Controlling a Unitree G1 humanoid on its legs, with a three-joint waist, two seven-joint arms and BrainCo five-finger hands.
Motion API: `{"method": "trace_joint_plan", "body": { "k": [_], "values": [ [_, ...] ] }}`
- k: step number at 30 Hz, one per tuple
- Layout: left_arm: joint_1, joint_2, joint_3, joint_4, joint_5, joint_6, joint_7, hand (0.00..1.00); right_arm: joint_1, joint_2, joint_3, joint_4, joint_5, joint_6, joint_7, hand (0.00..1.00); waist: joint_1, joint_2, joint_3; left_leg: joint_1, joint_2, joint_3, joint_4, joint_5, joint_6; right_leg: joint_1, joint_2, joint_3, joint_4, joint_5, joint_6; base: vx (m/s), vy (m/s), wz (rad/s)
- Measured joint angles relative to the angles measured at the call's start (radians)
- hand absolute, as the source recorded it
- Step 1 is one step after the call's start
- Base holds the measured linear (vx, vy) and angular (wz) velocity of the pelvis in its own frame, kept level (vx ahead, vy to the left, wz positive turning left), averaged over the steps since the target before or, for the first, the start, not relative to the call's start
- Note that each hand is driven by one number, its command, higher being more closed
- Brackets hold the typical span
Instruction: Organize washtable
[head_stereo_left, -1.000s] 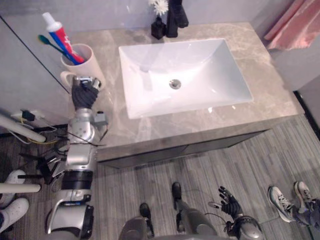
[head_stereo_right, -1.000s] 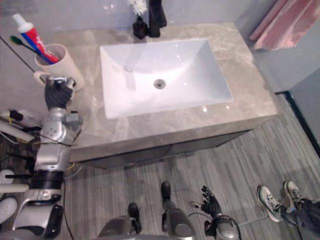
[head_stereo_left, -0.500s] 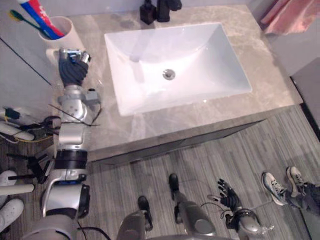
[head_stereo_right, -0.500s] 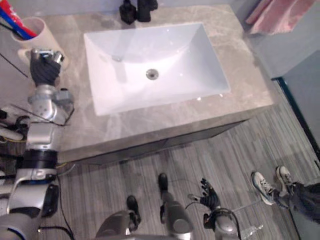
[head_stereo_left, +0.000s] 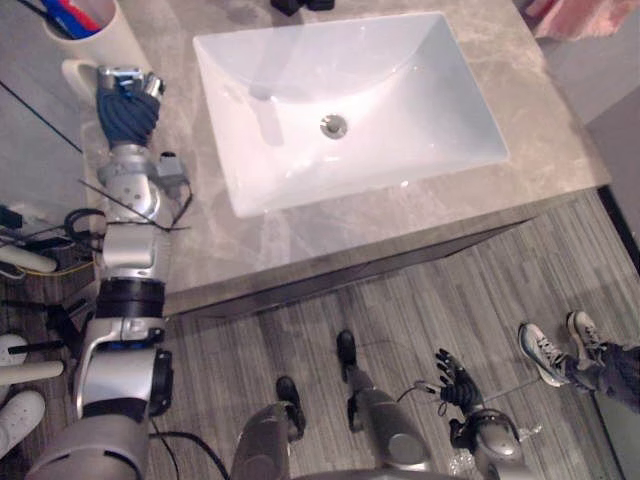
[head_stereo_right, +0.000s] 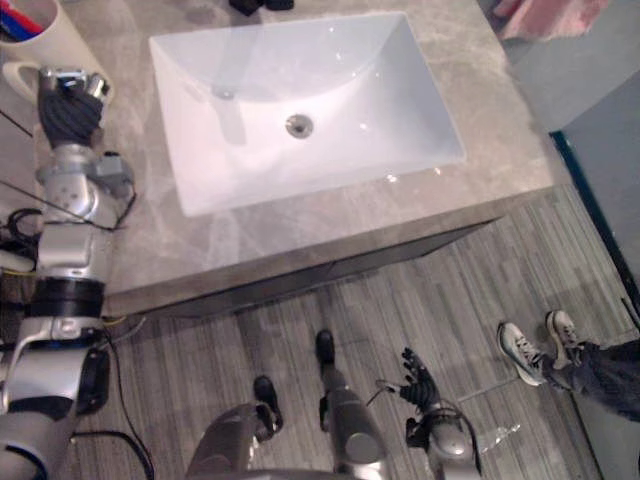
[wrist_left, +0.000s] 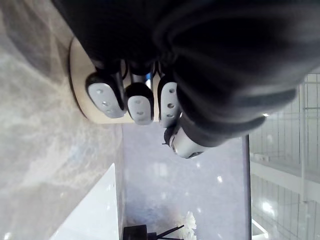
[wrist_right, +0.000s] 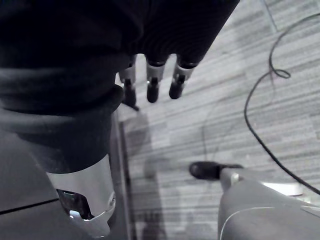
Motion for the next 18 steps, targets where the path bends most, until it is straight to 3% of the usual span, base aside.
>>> {"method": "trace_joint_plan", "body": {
  "k": [4,11,15,18],
  "values": [
    [0.004,-0.029,-0.010,-0.073,0.001,-0.002,0.016,1.00,-0.004,0.000,0.003,0.003,0.000,0.000,0.001,0.00,0.001,0.000,0.000,0.003,-0.004,-0.011,-0.003,0.000,0.001,0.008,-0.003,-0.009,0.004,0.006,0.009,0.05,0.021,0.07],
    [0.098,-0.177,-0.167,-0.335,0.008,-0.016,0.015,1.00,-0.025,-0.001,0.046,0.025,0.000,-0.002,0.004,0.00,0.008,0.003,-0.001,0.053,-0.029,-0.040,-0.054,0.017,0.010,0.047,-0.020,-0.056,0.005,0.006,0.010,0.04,0.026,0.11],
    [0.171,-0.240,-0.279,-0.470,0.008,-0.029,-0.020,1.00,-0.028,-0.001,0.058,0.052,0.000,-0.001,0.008,0.00,0.009,0.019,-0.007,0.090,-0.046,-0.064,-0.084,0.033,0.013,0.081,-0.034,-0.081,0.005,-0.001,0.018,0.01,0.024,0.19],
    [0.207,-0.256,-0.288,-0.531,0.007,-0.048,-0.045,1.00,-0.025,-0.001,0.061,0.054,0.000,0.000,0.021,0.00,0.013,0.040,-0.019,0.107,-0.051,-0.077,-0.088,0.035,0.013,0.104,-0.036,-0.095,0.005,-0.010,0.028,0.00,-0.003,0.19]
  ]
}}
